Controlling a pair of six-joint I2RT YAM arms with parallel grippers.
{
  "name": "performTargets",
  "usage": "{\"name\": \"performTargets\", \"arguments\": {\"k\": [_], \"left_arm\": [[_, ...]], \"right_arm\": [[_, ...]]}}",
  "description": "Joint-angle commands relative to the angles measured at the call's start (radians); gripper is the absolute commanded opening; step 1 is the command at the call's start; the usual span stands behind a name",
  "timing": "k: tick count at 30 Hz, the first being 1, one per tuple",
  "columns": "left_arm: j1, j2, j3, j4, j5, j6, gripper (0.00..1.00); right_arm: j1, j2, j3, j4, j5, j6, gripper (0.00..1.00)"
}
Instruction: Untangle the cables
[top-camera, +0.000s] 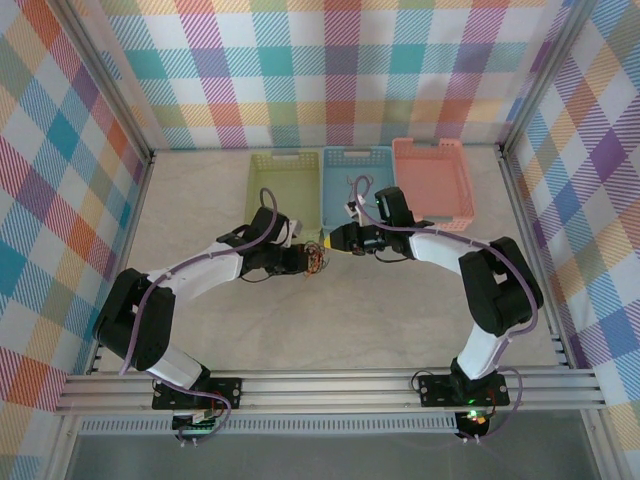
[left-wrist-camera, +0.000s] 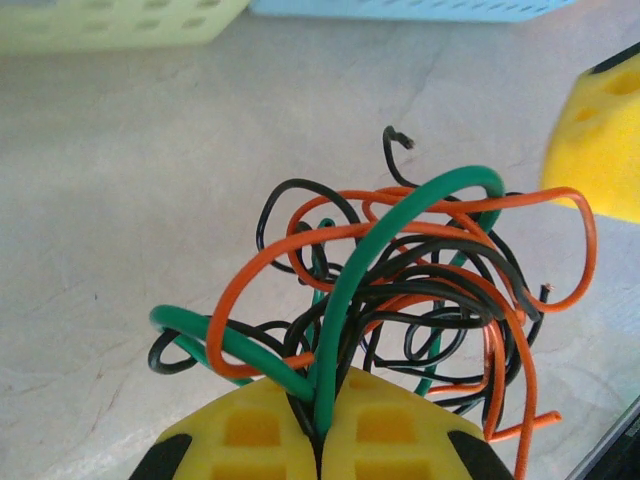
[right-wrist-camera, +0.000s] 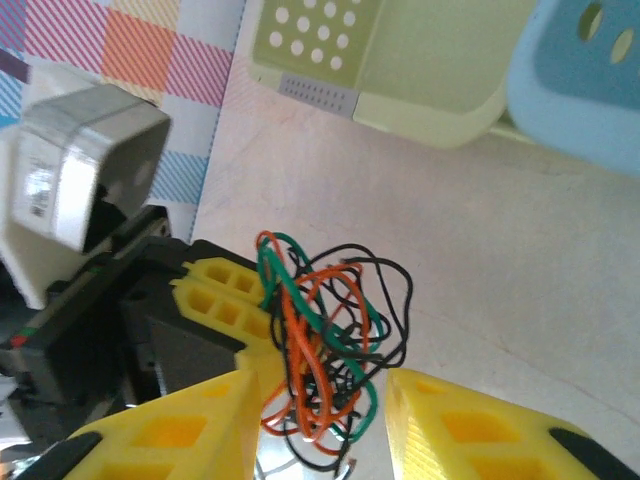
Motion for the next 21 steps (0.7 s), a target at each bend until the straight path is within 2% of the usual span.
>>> {"name": "performTargets", "arguments": {"k": [1,5,10,15,17,21], "left_arm": [[-0.009,0.023,0.077,0.033,-0.025,0.05,0.0],[-0.009,0.076,0.115,0.041,-0.026,0.085,0.0],[-0.007,0.106,0.15,0.063,-0.014,0.107,0.0],[-0.004,0.078,0.134,0.086,-0.041,0.123,0.0],[-0.003,0.061,0.127,0.087,-0.083,0.131,0.0],[0.002,0.05,0.119,0.1,-0.09,0.139,0.0]], "right_arm": [[-0.002,-0.04,0.043,0.038,0.054,-0.065,0.38],[-0.015,-0.033,0.024,0.11,0.03,-0.064,0.38],[-0.016,-0.049,-0.037,0.188,0.101,-0.149,0.39],[-0.017,-0.024,-0.102,0.338,0.089,-0.112,0.38],[-0.017,-0.008,-0.105,0.359,0.089,-0.103,0.37],[-0.017,-0.013,-0.117,0.374,0.095,-0.094,0.34]]}}
